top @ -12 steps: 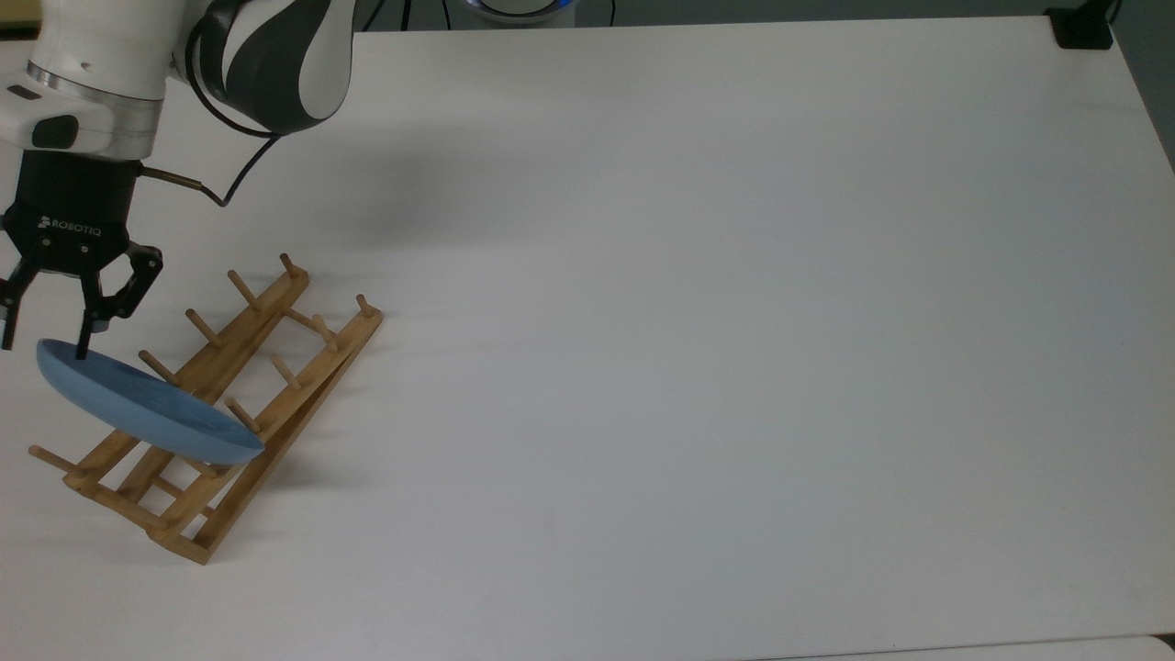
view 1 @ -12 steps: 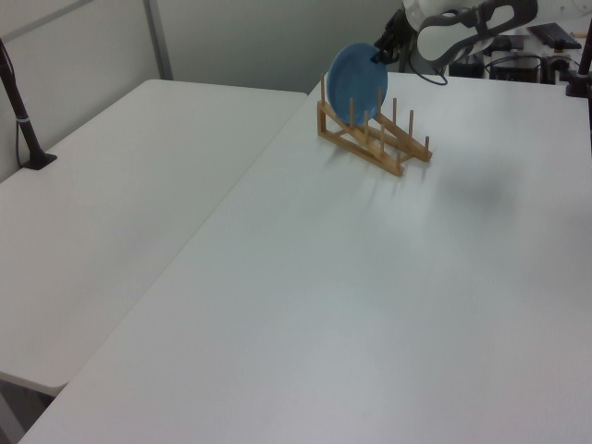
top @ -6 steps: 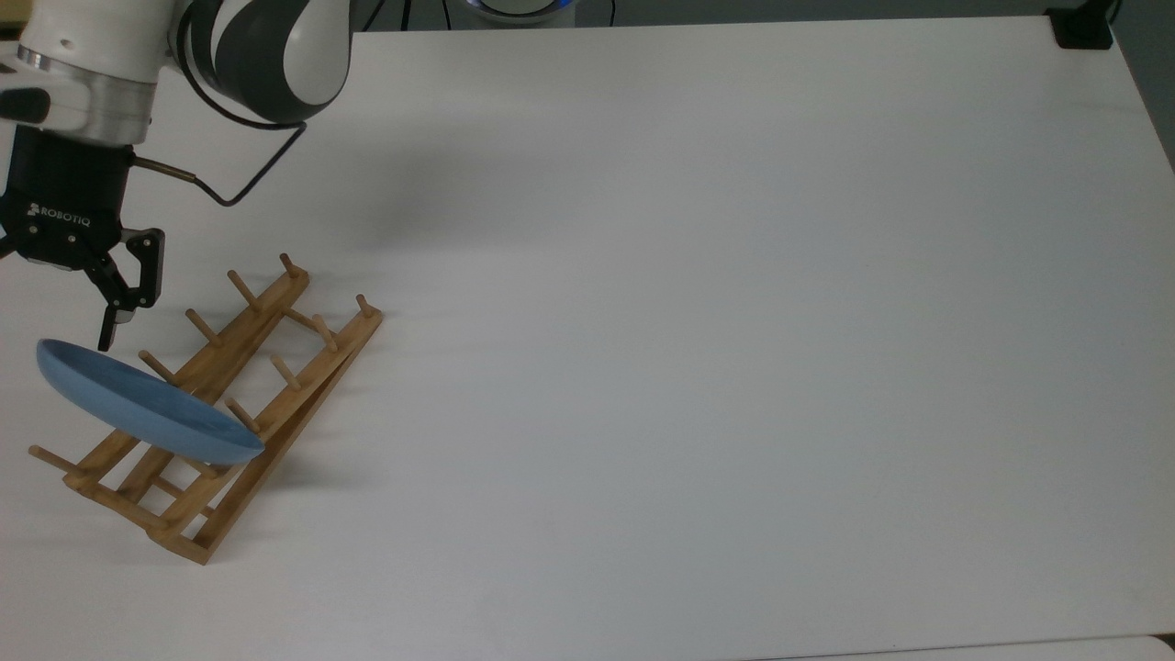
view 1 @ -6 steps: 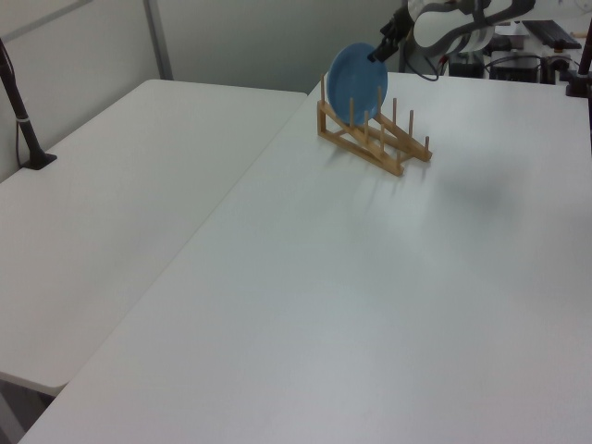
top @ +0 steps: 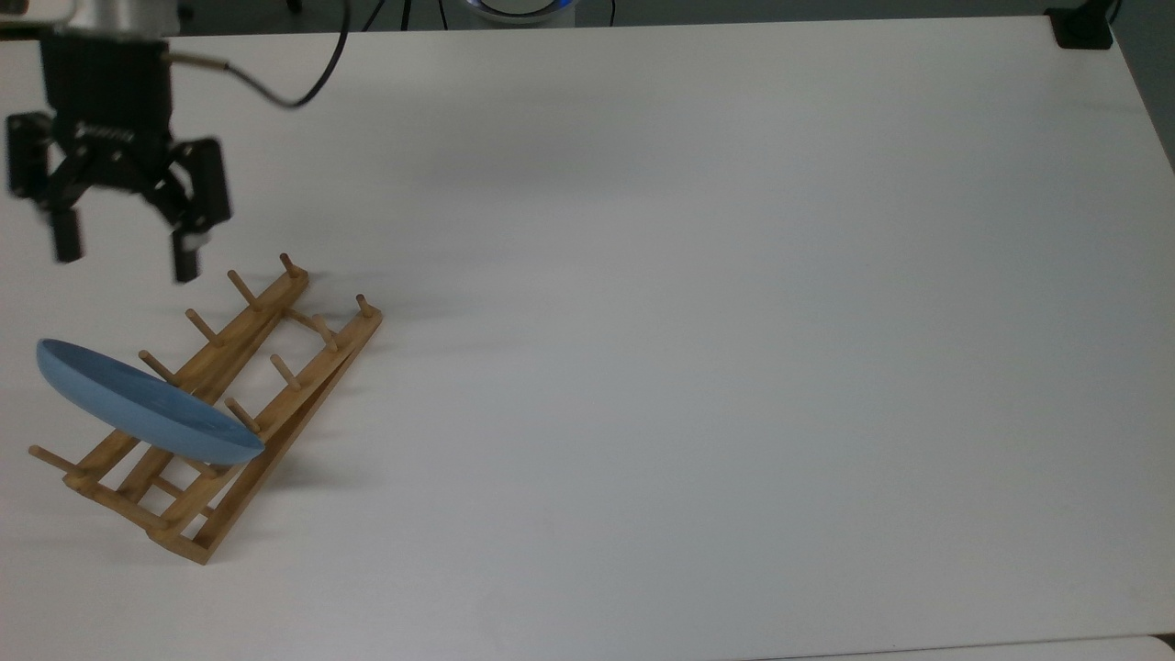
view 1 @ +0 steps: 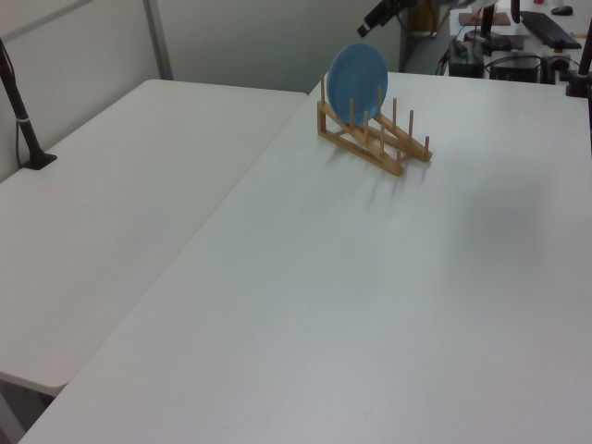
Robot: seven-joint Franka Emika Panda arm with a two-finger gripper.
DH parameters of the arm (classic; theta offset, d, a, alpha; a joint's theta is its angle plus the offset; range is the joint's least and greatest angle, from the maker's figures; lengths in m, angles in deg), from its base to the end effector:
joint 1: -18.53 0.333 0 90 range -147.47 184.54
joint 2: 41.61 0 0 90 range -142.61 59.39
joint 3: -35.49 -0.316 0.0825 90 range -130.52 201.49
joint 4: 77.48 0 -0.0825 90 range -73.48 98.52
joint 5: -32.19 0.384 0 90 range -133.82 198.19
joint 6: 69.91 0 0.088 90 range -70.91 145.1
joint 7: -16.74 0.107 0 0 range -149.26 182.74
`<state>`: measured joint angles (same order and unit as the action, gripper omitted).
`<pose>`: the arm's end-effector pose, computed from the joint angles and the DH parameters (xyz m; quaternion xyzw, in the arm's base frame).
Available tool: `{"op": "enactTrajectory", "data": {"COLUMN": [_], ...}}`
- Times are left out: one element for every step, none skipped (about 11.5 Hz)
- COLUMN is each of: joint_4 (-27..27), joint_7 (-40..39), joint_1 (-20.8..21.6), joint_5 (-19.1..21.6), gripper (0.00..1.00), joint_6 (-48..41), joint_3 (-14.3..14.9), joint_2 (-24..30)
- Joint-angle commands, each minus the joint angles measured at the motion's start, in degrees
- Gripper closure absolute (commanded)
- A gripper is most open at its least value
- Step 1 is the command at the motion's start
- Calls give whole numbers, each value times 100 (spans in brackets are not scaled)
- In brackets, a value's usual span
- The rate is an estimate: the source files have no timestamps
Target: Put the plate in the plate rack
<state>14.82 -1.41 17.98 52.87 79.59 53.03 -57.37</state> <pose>0.6610 -0.1965 0.5591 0.9235 -0.0915 0.3722 0.0115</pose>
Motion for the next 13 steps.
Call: {"op": "enactTrajectory", "data": {"joint_4": [218, 218, 201, 183, 183, 192, 227, 236, 227, 227, 227, 227, 210], "joint_7": [1572, 2048, 2209, 2211, 2202, 2150, 1932, 1938, 2051, 2105, 2105, 2105, 2097], "joint_1": [292, 310, 310, 284, 249, 257, 309, 336, 380, 337, 319, 310, 327], "joint_5": [-765, -1037, -1449, -1783, -2013, -2033, -2016, -1998, -1980, -1971, -1971, -1971, -1971], "gripper": [0, 0, 0, 0, 0, 0, 0, 0, 0, 0, 0, 0, 0], "joint_6": [-1104, -1672, -2505, -3392, -4149, -4861, -5408, -5579, -5598, -5537, -5528, -5536, -5528], "joint_3": [-180, -321, -496, -829, -1110, -1278, -1332, -1342, -1342, -1333, -1333, -1324, -1315], "joint_2": [503, 591, 696, 819, 968, 1144, 1320, 1374, 1392, 1374, 1339, 1365, 1331]}}
